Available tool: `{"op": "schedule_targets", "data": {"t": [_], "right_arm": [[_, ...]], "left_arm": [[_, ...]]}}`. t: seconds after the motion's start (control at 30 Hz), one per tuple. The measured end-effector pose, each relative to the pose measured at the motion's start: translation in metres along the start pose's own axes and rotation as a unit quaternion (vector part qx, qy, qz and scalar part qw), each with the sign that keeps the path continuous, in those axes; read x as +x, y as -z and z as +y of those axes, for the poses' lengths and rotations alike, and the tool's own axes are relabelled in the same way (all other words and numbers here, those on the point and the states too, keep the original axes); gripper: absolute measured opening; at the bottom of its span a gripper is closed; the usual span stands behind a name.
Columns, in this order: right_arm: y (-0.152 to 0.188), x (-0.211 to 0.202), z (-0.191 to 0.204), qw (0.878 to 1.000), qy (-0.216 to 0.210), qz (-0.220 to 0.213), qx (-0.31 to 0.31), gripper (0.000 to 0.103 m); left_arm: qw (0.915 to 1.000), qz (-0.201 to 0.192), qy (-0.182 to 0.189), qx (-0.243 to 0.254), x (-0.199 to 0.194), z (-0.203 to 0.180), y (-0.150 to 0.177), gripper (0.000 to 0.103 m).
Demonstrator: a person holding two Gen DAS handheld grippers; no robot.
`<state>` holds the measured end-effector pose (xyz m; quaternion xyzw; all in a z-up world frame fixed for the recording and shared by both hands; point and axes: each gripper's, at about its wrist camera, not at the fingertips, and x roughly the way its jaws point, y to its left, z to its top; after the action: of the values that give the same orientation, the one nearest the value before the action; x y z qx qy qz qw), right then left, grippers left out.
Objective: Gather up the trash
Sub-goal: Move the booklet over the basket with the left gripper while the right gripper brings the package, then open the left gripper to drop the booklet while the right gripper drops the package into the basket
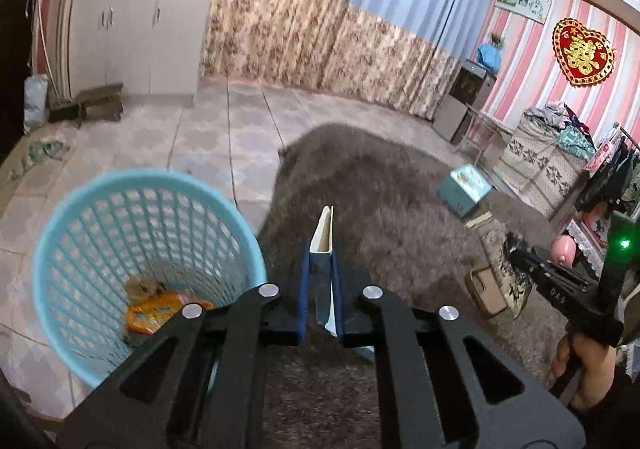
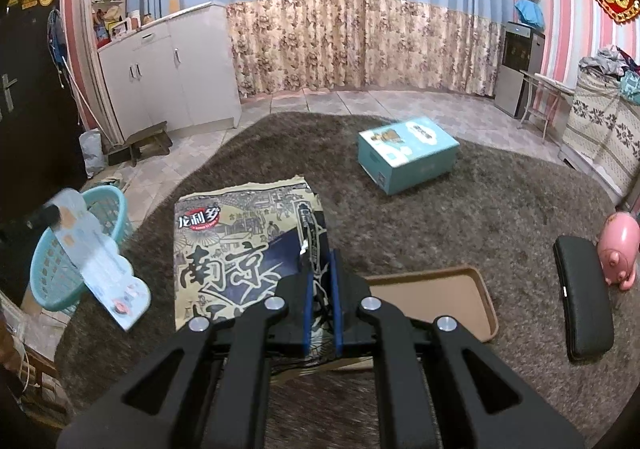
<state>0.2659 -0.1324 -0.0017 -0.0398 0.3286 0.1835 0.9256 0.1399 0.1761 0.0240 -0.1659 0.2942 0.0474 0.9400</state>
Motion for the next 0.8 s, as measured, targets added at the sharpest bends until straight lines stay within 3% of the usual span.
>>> {"op": "schedule_targets", "data": {"t": [0.2,0.43,0.57,0.8], "right_arm": [[-0.015,-0.007,0.036,0.999,-0.019,-0.014,-0.023,0.008],[-0.028,-0.006,0.088,0.997,-0.046,-0.021,-0.059,0.008],[-0.033,-0.001,0.119,0.996,-0.059,-0.02,-0.071,0.008],[-0.031,0.014,0.167,0.993,-0.071,-0.005,-0.089,0.008]], "left_arm": [[0.9982,-0.044,-0.038,0.017,-0.038,0.012,-0.024,0.008],[0.9915,-0.076,-0.103,0.021,-0.07,0.057,-0.044,0.008],[0.9877,-0.076,-0.136,0.009,-0.073,0.093,-0.043,0.008],[0.9847,-0.061,-0.163,-0.011,-0.054,0.137,-0.035,0.008]]}}
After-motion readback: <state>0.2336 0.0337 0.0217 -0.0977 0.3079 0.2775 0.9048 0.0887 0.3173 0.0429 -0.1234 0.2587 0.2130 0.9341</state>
